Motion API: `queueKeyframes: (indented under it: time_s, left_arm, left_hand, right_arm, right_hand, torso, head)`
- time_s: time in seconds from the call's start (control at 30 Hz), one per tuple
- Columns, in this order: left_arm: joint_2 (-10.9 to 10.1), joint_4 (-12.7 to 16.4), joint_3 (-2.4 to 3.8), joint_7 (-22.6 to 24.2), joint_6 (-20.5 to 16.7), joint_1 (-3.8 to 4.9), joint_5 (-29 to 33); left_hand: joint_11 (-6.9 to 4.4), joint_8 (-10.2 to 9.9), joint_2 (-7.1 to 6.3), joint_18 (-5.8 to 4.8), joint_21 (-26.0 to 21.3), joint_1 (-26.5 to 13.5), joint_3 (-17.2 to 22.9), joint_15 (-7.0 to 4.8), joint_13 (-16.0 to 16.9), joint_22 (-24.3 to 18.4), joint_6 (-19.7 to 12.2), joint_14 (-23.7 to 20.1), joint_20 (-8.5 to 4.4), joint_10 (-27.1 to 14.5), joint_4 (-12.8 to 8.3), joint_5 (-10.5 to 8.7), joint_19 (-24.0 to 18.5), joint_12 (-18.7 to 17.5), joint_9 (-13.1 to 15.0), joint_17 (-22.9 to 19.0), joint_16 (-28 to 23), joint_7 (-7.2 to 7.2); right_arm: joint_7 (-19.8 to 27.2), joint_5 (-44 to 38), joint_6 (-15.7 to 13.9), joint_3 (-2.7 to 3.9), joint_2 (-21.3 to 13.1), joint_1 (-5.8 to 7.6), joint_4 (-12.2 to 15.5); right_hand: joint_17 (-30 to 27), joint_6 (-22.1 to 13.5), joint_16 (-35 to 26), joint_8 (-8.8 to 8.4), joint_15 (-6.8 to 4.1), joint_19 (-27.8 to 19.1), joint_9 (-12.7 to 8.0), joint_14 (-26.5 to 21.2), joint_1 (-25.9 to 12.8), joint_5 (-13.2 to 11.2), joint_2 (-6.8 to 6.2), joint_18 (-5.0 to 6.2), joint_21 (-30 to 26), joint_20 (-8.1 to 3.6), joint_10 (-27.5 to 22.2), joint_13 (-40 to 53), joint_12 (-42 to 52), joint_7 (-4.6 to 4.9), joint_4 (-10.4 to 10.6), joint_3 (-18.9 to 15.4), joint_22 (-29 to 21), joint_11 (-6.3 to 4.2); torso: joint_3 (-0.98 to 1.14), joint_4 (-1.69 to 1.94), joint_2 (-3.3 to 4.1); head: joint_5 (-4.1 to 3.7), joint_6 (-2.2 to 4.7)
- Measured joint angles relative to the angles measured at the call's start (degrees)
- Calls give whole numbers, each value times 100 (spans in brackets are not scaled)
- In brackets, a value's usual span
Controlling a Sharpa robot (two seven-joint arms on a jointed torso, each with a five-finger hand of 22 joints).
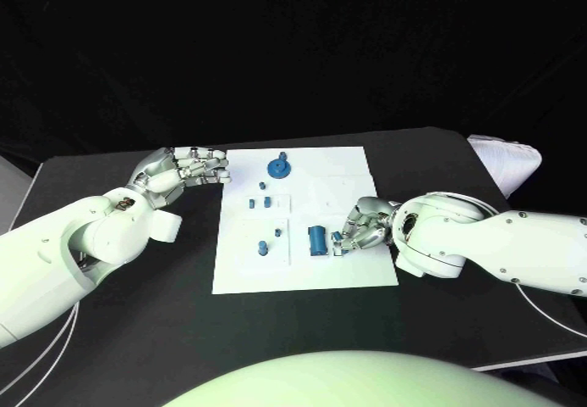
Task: Assemble the parts on the task board
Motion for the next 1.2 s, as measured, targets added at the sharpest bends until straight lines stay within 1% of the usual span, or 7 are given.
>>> queueKeyframes:
  time_s: [0.1, 0.5, 0.6, 0.8, 1.03, 1.1, 1.2]
  left_arm:
    - [-1, 1, 0, -3, 2, 0, 0]
    - [-9, 4, 0, -17, 10, 0, 0]
    - [-11, 6, 0, -22, 14, 0, 0]
    - [-14, 7, 0, -30, 22, 0, 0]
    - [-21, 10, 0, -41, 32, 0, 0]
    - [-23, 11, 0, -45, 37, 0, 0]
    - [-25, 11, 0, -52, 45, 0, 0]
  left_hand:
    - [0, 0, 0, 0, 0, 0, 0, 0, 0, 0, 0, 0, 0, 0, 0, 0, 0, 0, 0, 0, 0, 0]
    - [0, 0, 0, 0, -22, 0, -17, 0, 0, -7, 0, 0, 0, 0, 17, 0, 0, 0, -6, -1, -23, 0]
    - [0, 0, 0, 1, -22, 0, -17, 0, 0, -7, 0, 0, 21, 0, 17, 0, 22, 0, -6, 6, -22, 0]
    - [0, 0, 0, 1, -22, 0, 0, 0, 0, -18, 0, 0, 21, 0, 33, 0, 21, 0, -6, 6, -22, 0]
    - [0, 0, 1, 0, -59, 1, 1, 0, 2, -32, 0, 0, 7, 0, 34, 0, 35, 0, -11, 17, -60, 0]
    - [0, 0, 41, 1, -60, 41, 23, 0, 6, -45, 0, 0, 0, 0, 56, 0, 43, 0, -13, 25, -66, 0]
    - [0, 0, 41, 1, -61, 41, 23, 0, 6, -45, 0, 0, 0, 0, 56, 0, 42, 0, -13, 25, -66, 0]
  right_arm:
    - [-10, -17, 0, -1, 20, -2, -10]
    - [-34, -180, 9, -3, 67, -6, -75]
    - [-39, -235, 19, -4, 81, -12, -102]
    - [-48, -330, 41, -5, 115, -21, -149]
    - [-52, -393, 102, -6, 140, -36, -187]
    - [-54, -404, 122, -8, 140, -40, -188]
    - [-56, -417, 149, -8, 142, -47, -179]
  right_hand:
    - [0, 2, 0, 2, 0, 0, 4, 0, -43, 0, 17, 0, 0, 0, 0, 0, -33, -2, 17, -17, 0, 0]
    - [-1, 10, 0, 20, 0, 0, 2, 0, -95, -38, -36, 0, 0, 0, 0, -1, -33, -10, 41, -40, -1, 0]
    - [-1, 10, 0, 20, 0, 0, 2, 0, -126, -56, -8, 0, 0, 0, 0, -1, -55, -10, 47, -47, -1, 0]
    - [-1, 24, 0, 62, 0, 0, 15, 0, -177, -100, -59, 0, 0, 0, 0, -1, -55, 1, 72, -71, 4, 0]
    - [-1, 39, 0, 63, 0, 0, 24, 0, -232, -167, -67, 0, -22, 0, 0, -1, -55, 0, 113, -113, 3, 0]
    - [-1, 39, 0, 63, 0, 0, 24, 0, -253, -181, -89, 0, -21, 0, 0, -1, -55, 0, 127, -127, 3, 0]
    - [-1, 39, 0, 63, 0, 0, 24, 0, -253, -198, -89, 0, -22, 0, 0, -1, -55, 0, 127, -127, 3, 0]
  torso:
    - [3, 0, 0]
    - [3, 0, 1]
    - [3, 1, 1]
    - [3, 3, 1]
    - [3, 4, 1]
    - [3, 4, 2]
    - [3, 4, 2]
  head:
    - [-3, -2]
    - [-12, -14]
    - [-14, -20]
    - [-14, -40]
    - [-6, -46]
    - [-5, -47]
    - [0, -47]
